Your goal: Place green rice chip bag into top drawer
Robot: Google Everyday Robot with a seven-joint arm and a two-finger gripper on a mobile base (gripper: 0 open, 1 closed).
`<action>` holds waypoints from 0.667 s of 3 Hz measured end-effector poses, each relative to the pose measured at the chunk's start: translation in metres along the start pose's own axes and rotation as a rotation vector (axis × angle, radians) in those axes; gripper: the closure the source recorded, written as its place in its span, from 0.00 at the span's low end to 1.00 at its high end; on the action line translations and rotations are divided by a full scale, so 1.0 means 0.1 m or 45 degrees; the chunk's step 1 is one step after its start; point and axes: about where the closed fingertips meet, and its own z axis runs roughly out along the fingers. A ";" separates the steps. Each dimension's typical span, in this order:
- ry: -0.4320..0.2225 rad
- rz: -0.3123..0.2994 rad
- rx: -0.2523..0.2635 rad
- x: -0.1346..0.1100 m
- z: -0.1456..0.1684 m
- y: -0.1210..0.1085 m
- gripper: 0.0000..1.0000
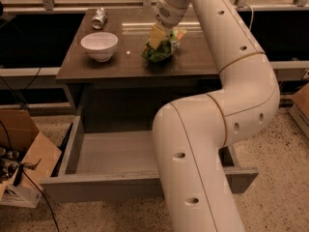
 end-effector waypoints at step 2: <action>0.056 0.011 -0.045 0.53 -0.36 0.01 1.00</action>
Offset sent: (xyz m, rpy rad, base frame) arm -0.1208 -0.1023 0.0183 -0.1246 0.3007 0.0553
